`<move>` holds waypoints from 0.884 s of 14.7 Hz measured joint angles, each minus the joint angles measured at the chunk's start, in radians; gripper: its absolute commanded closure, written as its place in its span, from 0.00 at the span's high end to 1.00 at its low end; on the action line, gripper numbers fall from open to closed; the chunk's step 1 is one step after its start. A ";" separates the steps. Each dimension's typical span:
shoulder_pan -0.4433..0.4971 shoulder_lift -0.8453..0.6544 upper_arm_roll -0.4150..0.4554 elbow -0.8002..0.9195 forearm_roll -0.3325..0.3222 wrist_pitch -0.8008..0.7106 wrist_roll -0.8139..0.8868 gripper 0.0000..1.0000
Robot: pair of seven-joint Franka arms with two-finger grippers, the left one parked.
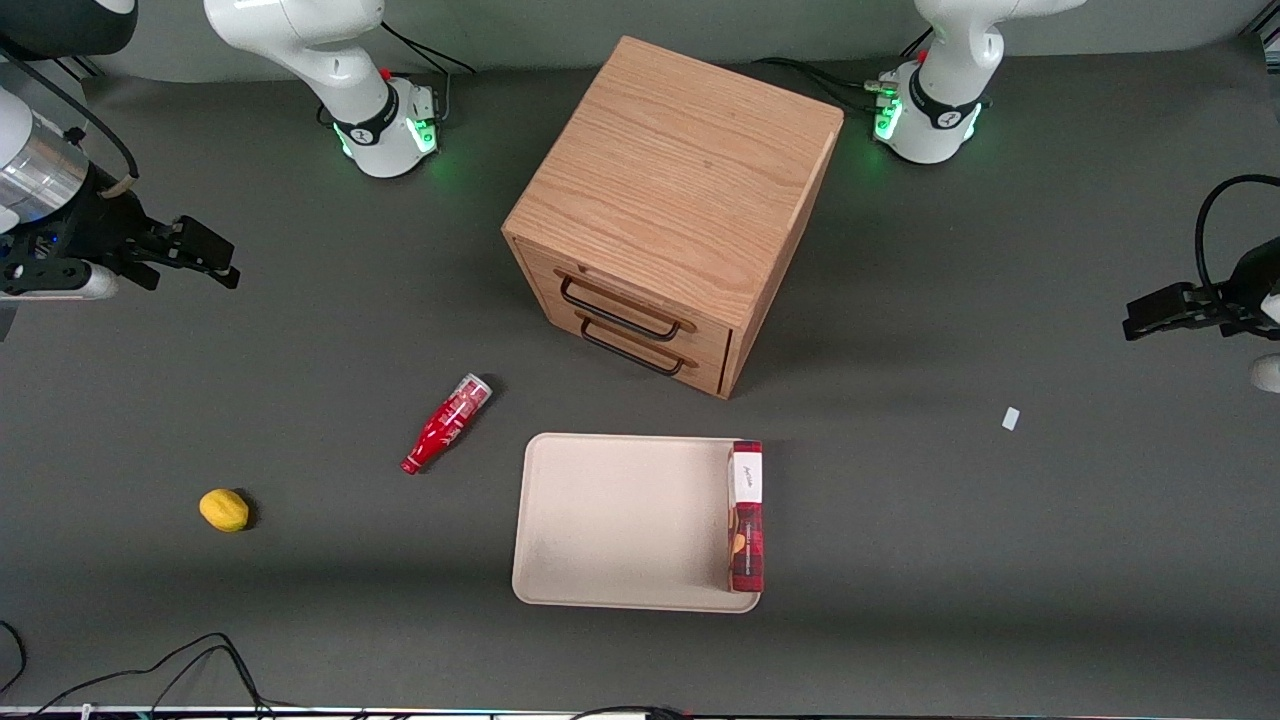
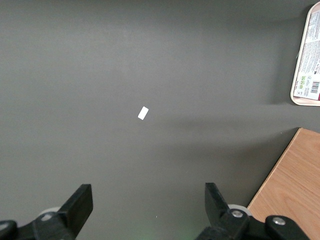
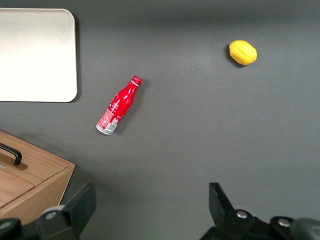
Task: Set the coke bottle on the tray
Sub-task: 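Move the open right gripper toward the red Coca-Cola bottle lying on the table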
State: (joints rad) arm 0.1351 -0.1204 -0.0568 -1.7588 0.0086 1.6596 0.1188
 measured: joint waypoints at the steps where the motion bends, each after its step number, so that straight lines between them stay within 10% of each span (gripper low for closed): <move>1: 0.000 0.000 0.001 0.001 0.000 -0.002 0.000 1.00; 13: 0.013 0.131 0.110 0.008 0.000 0.052 0.293 1.00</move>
State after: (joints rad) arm 0.1477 0.0104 0.0532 -1.7512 0.0082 1.7120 0.4122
